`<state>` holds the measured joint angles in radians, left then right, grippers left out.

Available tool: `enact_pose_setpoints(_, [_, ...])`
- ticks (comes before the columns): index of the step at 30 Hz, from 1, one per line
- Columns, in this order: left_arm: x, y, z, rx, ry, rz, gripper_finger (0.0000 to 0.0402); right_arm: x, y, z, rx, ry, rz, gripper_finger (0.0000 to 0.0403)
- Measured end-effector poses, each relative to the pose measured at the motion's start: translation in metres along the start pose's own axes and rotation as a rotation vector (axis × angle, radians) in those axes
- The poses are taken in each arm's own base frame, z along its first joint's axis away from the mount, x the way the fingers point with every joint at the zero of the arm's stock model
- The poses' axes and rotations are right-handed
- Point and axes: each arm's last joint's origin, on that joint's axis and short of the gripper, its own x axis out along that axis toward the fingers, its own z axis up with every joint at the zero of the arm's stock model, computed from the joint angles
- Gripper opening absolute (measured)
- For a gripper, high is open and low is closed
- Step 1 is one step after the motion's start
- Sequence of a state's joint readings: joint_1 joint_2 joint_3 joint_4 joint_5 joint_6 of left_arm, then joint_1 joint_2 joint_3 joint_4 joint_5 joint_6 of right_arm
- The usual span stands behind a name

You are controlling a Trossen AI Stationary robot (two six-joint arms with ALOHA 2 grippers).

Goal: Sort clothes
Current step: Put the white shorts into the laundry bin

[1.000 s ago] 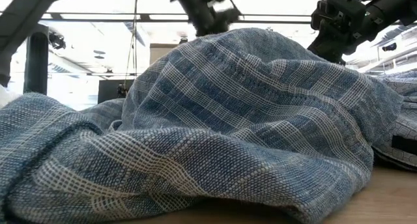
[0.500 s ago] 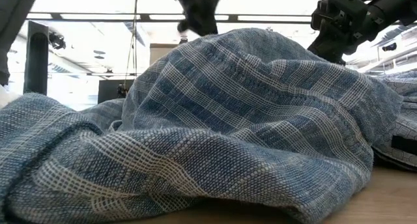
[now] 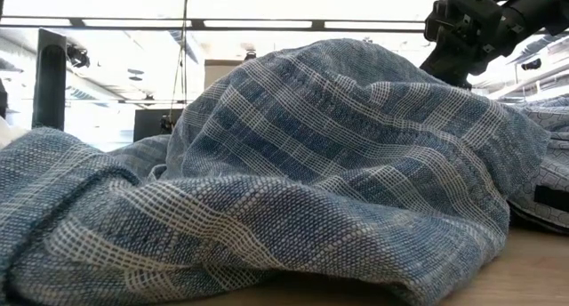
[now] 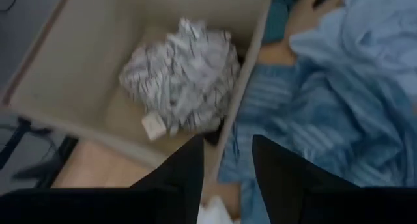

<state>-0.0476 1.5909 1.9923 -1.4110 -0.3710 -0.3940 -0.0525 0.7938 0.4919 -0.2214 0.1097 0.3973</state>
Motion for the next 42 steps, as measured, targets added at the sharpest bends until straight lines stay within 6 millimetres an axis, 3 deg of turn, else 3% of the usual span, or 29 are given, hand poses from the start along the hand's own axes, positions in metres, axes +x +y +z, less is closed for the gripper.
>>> enact_pose_setpoints(7, [-0.008,-0.035,-0.036,-0.012,0.036,0.086,0.0136,0.000,0.000,0.000,0.001,0.000,0.000,0.0162])
enact_pose_setpoints(14, [0.016,-0.054,-0.100,-0.073,0.067,0.100,0.0135,0.000,0.000,0.000,0.003,-0.001,0.004,0.0162])
enact_pose_setpoints(23, [0.070,-0.037,-0.197,-0.302,0.080,-0.035,0.0135,0.000,0.004,0.000,0.010,-0.002,0.027,0.0162])
enact_pose_setpoints(30, [0.108,-0.010,-0.251,-0.420,0.103,-0.082,0.0135,0.000,0.004,0.000,0.020,-0.001,0.028,0.0162])
enact_pose_setpoints(36, [0.137,0.000,-0.280,-0.447,0.197,-0.043,0.0117,0.000,0.004,0.000,0.020,-0.004,0.029,0.0162])
enact_pose_setpoints(40, [0.146,0.002,-0.286,-0.454,0.198,-0.041,0.0034,0.000,0.004,0.000,0.020,-0.008,0.031,0.0162])
enact_pose_setpoints(42, [0.143,0.000,-0.281,-0.457,0.179,-0.068,0.0012,0.000,0.004,0.000,0.020,-0.008,0.031,0.0162])
